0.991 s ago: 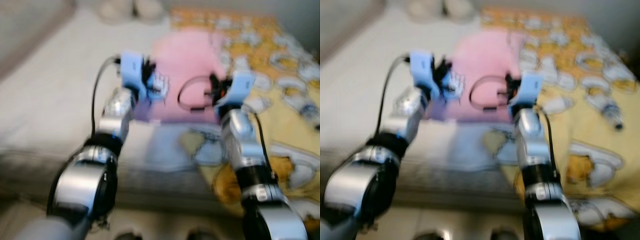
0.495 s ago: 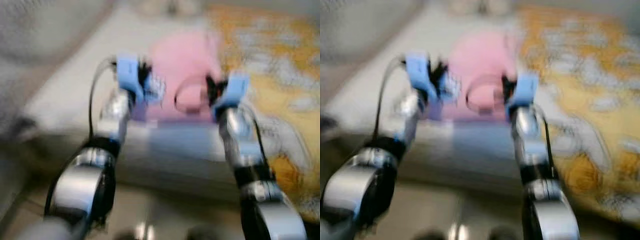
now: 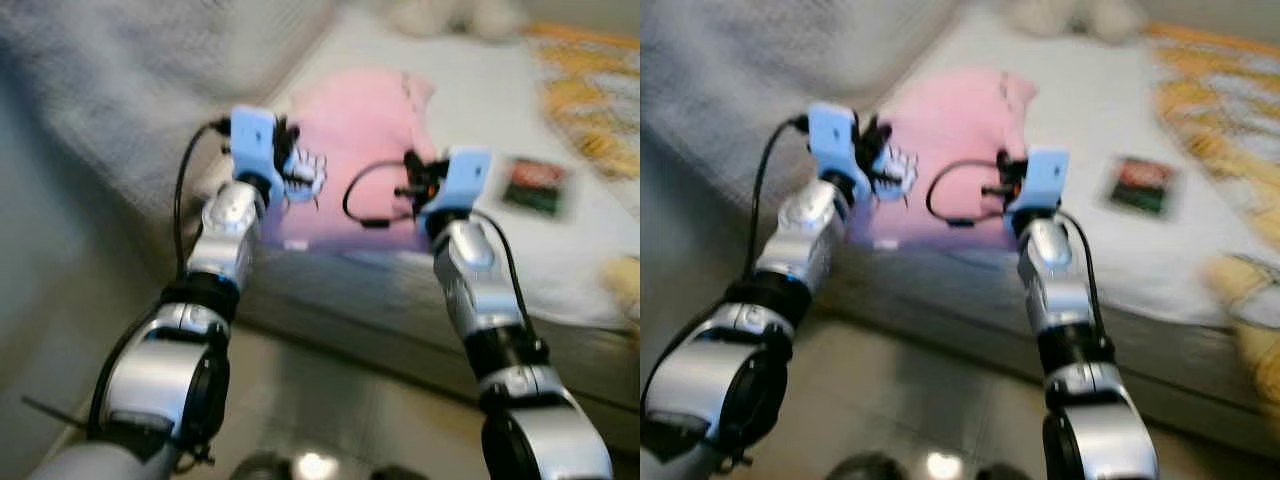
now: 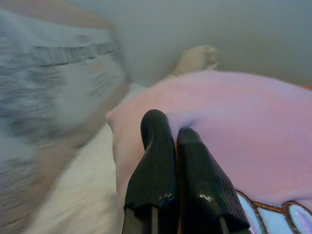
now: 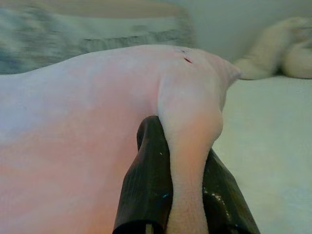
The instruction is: Clean up the room
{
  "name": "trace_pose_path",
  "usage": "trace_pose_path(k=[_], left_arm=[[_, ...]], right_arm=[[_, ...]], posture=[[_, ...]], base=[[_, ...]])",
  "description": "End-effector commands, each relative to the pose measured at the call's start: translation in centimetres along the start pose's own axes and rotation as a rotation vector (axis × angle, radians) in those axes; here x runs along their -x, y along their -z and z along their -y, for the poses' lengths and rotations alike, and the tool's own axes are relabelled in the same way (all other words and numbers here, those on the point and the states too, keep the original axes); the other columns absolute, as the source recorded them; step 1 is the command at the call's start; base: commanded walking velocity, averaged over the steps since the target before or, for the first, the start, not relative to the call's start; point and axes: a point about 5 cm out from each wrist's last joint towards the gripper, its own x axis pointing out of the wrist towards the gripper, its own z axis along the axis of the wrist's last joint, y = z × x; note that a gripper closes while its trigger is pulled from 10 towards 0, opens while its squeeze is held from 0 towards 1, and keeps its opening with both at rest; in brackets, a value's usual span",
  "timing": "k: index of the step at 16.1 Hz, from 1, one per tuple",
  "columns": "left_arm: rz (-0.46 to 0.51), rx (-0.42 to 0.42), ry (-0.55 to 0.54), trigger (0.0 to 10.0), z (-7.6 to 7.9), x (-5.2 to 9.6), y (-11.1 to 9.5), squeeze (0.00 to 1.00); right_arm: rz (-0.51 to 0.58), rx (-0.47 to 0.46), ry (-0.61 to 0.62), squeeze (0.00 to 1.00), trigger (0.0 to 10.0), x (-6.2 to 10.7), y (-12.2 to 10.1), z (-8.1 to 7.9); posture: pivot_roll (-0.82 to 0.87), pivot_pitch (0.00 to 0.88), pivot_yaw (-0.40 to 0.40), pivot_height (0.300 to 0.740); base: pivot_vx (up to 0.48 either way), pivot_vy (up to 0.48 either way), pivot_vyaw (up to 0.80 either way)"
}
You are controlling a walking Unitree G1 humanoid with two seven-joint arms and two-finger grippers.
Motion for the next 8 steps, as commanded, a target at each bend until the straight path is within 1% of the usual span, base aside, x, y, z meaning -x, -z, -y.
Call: trace_pose_path(k=[1,5,8], left_arm=[[0.074,0.020,-0.041,10.0,-1.05,-0.03,-1.39,0.00],[0.042,0.014,-0.066,10.0,-1.26,0.23,-0.76,0.00],[0.048,0.002,-0.060,10.0,-1.45,0.33,-0.80,0.00]], right_arm=[[0.002,0.018,0.102,0.00,10.0,0.75,0.01,2.97],[-0.009,0.026,0.105,0.00,10.0,0.85,0.40,3.00],[-0.012,0.030,0.111,0.00,10.0,0.99,0.58,3.12]], posture=[[-0.07,0.000,0.007,0.740],[-0.07,0.000,0.006,0.740],[-0.07,0.000,0.005,0.740]], base=[[0.352,0.326,0.00],[0.366,0.309,0.00],[0.441,0.000,0.00]])
